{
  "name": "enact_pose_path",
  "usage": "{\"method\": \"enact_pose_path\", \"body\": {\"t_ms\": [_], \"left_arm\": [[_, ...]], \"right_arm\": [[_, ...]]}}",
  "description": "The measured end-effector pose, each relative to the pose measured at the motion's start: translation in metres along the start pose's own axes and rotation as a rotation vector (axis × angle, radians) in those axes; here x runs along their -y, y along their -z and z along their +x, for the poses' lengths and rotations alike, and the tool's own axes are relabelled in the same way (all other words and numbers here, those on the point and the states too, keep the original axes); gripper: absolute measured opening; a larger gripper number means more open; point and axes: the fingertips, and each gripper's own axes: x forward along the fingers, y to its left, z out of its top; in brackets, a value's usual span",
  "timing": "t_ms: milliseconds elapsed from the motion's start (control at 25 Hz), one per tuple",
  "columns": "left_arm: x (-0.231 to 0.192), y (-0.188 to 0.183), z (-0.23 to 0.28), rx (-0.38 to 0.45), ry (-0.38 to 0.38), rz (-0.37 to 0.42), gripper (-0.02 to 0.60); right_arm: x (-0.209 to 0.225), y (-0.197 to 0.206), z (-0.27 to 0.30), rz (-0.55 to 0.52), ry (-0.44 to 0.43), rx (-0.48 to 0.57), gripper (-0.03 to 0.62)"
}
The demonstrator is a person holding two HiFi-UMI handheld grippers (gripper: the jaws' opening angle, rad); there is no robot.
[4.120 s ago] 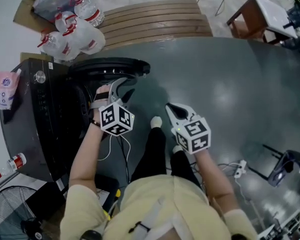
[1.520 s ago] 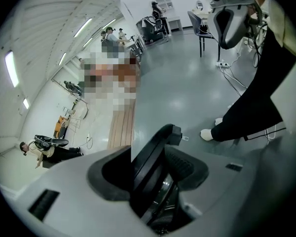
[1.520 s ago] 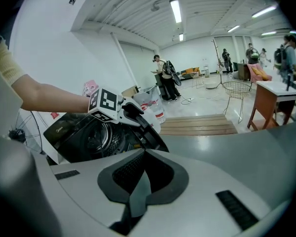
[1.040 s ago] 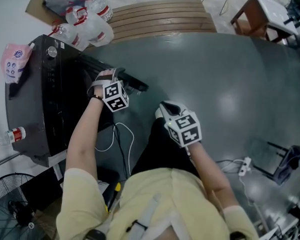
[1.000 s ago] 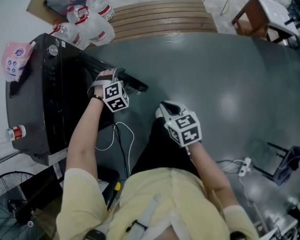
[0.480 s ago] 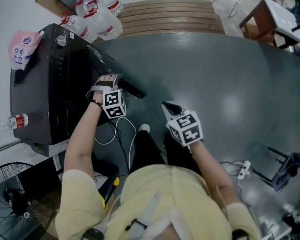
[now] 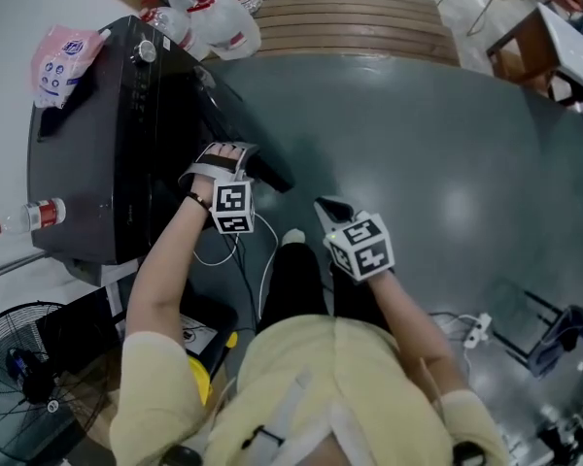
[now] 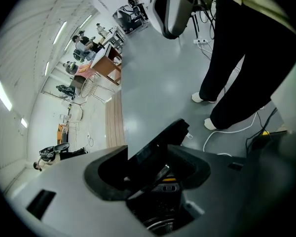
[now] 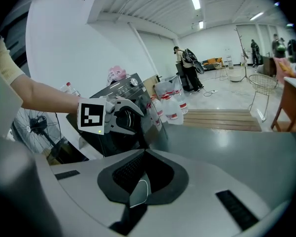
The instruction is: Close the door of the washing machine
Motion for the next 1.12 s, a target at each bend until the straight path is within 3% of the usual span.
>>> {"method": "enact_pose_path", "body": {"t_ms": [360,600,1120], "left_arm": [[0.039,0.040,-0.019,-0.076,0.008,0.069,0.233],[0.057,0.060,-0.027,-0.097,0.030,-0.047,0.232],[0.075,0.098,-0.034,-0.151,0.069,-0.102,0.232]], "right_arm": [[-0.031,0.001,0.014,-0.009,-0.008,0.003,0.006],[-0.041,0.010,0.016,0.000,-0.009,-0.008,0.005],[-0.052,0.011,0.025,-0.003,-0.010,-0.017,0.006]]}}
